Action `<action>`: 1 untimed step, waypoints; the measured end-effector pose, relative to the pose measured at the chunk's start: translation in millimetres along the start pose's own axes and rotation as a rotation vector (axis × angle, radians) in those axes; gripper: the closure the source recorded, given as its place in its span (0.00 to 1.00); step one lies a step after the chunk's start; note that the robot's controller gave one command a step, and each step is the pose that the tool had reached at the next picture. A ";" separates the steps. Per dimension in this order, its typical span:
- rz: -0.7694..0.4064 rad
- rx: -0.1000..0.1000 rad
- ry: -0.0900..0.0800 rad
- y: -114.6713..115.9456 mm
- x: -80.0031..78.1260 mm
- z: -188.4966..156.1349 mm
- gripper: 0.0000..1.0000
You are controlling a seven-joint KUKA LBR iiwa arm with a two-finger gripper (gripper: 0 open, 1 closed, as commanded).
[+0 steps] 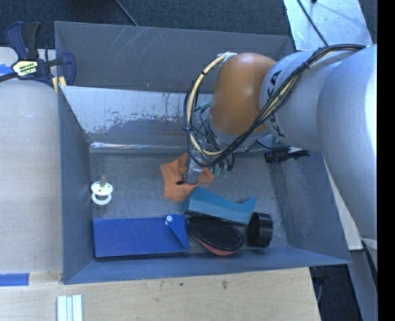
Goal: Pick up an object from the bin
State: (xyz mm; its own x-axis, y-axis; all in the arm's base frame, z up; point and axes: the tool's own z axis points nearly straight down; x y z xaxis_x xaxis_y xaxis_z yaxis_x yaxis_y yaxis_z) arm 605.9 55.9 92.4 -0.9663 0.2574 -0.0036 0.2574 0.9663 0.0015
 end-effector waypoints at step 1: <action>-0.004 0.002 0.006 -4.0 0.9 -5.8 1.00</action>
Offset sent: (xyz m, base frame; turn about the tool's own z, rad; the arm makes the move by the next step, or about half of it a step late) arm 0.0084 -0.0154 -0.0224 -0.2654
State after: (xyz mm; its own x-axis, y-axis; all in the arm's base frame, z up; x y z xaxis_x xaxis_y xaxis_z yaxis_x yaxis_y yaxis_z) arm 603.9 52.3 98.3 -0.9674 0.2531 0.0025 0.2531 0.9675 -0.0006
